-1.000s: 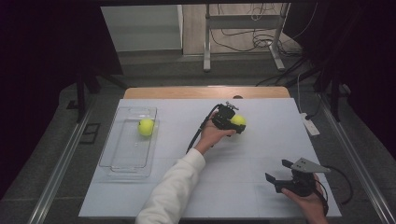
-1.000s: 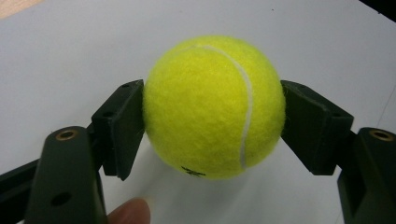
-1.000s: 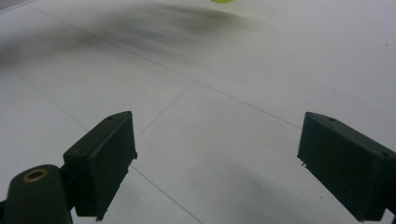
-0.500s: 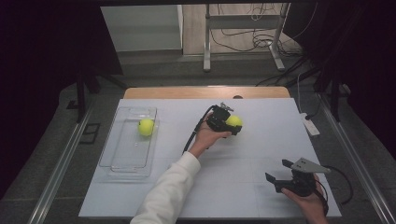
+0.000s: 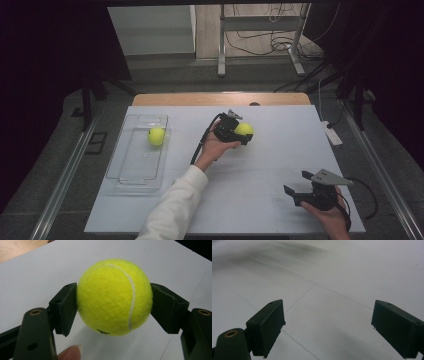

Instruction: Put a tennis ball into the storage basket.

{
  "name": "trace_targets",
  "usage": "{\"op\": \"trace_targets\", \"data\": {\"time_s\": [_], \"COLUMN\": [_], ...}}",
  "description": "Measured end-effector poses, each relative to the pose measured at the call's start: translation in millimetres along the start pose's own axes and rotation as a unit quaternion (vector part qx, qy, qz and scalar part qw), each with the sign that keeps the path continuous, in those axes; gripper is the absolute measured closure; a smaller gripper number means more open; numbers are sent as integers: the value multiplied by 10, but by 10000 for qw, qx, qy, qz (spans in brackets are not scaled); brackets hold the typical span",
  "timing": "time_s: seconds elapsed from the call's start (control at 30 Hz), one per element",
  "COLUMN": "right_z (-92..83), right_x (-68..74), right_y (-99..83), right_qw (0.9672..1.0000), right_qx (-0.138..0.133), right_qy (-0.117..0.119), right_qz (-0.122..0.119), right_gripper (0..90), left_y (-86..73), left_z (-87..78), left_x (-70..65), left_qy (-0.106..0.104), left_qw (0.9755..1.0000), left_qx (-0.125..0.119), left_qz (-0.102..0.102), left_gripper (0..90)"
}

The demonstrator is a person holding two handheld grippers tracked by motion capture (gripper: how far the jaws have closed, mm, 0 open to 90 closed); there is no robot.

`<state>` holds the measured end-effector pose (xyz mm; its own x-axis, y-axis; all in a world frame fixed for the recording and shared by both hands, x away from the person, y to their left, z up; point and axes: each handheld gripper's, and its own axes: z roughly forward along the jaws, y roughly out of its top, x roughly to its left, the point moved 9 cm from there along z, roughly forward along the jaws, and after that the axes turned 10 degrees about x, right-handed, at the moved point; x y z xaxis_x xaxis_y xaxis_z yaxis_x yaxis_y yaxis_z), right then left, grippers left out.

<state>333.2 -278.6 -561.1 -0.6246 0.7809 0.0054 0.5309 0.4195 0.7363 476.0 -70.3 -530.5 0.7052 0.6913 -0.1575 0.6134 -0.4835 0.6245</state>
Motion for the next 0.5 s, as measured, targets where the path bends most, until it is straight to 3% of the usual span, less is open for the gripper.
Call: {"op": "trace_targets", "data": {"time_s": [0.3,0.5], "right_z": [7,6], "right_x": [-4,-3], "right_y": [-5,-2], "right_qw": [10000,10000], "right_qx": [14,2], "right_qy": [-6,0], "right_qz": [-4,7], "right_gripper": [115,115], "left_y": [-31,-1], "left_z": [-69,-123], "left_x": [5,-77], "left_qy": [-49,-105], "left_qw": [10000,9998], "left_qx": [-69,-183], "left_qz": [-51,50], "left_gripper": [276,276]}}
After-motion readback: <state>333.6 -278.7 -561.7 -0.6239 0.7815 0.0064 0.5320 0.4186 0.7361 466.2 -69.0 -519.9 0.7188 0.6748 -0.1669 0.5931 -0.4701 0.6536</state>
